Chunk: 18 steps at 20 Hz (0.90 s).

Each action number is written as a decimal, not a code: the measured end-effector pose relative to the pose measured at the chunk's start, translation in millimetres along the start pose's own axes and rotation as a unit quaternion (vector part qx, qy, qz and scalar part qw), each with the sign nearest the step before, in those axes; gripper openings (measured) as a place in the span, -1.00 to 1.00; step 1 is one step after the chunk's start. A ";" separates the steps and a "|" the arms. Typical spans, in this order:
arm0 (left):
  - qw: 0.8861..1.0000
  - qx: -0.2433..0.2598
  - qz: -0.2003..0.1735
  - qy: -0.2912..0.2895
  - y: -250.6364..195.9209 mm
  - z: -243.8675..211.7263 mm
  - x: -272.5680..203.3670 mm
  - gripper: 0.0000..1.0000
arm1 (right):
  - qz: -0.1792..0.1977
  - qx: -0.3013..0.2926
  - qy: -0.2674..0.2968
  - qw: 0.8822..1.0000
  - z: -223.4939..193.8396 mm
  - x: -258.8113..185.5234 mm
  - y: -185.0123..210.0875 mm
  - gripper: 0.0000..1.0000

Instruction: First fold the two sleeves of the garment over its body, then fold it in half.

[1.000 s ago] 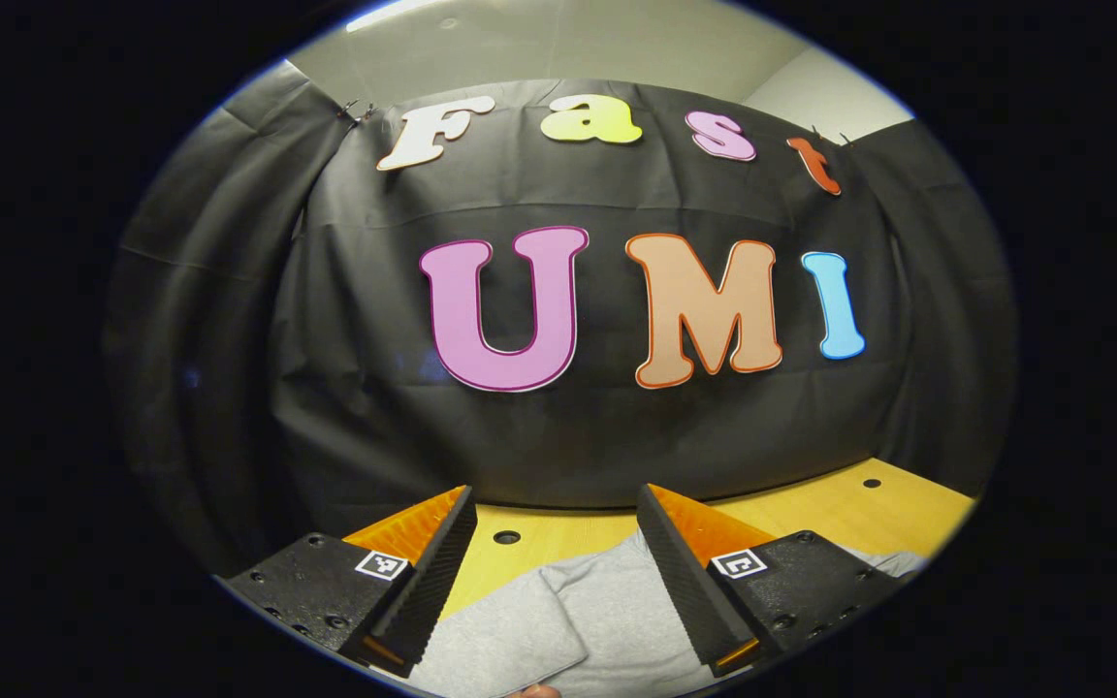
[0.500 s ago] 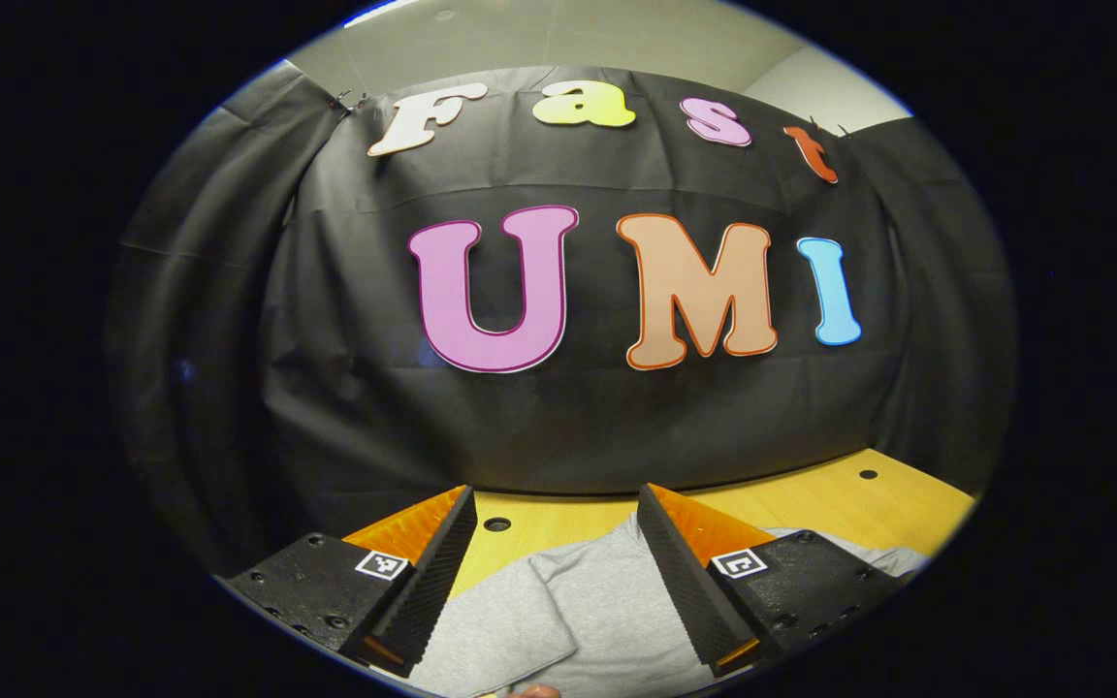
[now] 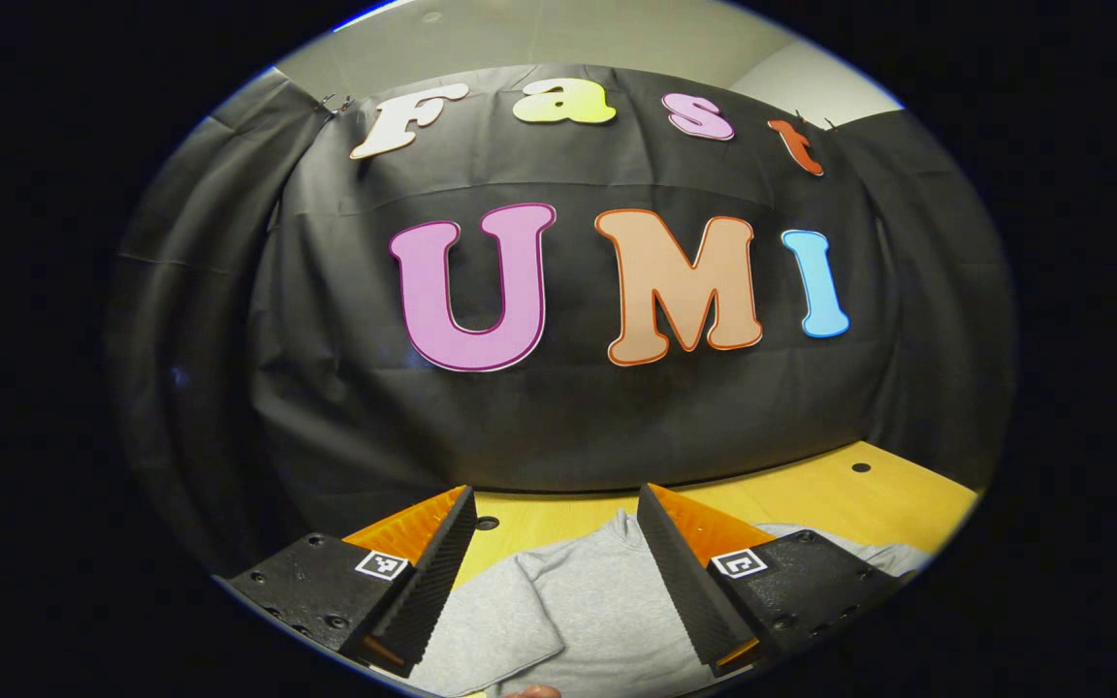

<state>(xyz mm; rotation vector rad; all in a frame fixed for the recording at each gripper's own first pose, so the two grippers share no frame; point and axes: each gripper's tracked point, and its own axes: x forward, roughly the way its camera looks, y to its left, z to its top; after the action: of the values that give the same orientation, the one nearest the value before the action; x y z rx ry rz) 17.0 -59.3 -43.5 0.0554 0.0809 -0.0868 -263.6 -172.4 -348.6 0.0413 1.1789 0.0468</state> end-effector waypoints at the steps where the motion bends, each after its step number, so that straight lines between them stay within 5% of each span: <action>1: 1.000 0.001 0.000 0.000 -0.6 -0.4 -0.2 0.94 | 0.000 0.003 0.006 1.000 -2.4 1.8 0.0 0.92; 6: 1.000 0.007 -0.002 -0.001 -1.1 1.3 -5.3 0.94 | 0.006 0.018 0.014 1.000 -6.5 7.7 3.8 0.91; 10: 1.000 0.002 0.002 0.000 3.6 1.2 -5.3 0.94 | 0.023 0.043 0.024 0.998 -1.6 11.2 18.2 -0.14; 11: 1.000 0.002 0.005 -0.001 6.1 0.4 -6.6 0.94 | 0.031 0.058 0.027 0.997 0.0 12.8 21.7 -0.65; 13: 1.000 -0.001 0.008 -0.004 9.4 2.6 -8.2 0.94 | 0.026 0.074 0.016 0.997 8.7 14.2 22.1 -0.79; 18: 1.000 0.006 0.016 -0.014 19.3 9.9 -8.7 0.94 | 0.028 0.077 -0.010 0.997 35.0 9.9 22.4 -0.79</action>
<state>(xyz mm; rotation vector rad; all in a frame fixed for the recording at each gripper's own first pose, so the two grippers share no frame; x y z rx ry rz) 10.9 -40.0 -32.0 0.0669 0.0508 -0.0558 -227.8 -149.7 -343.1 0.2108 1.1595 0.0047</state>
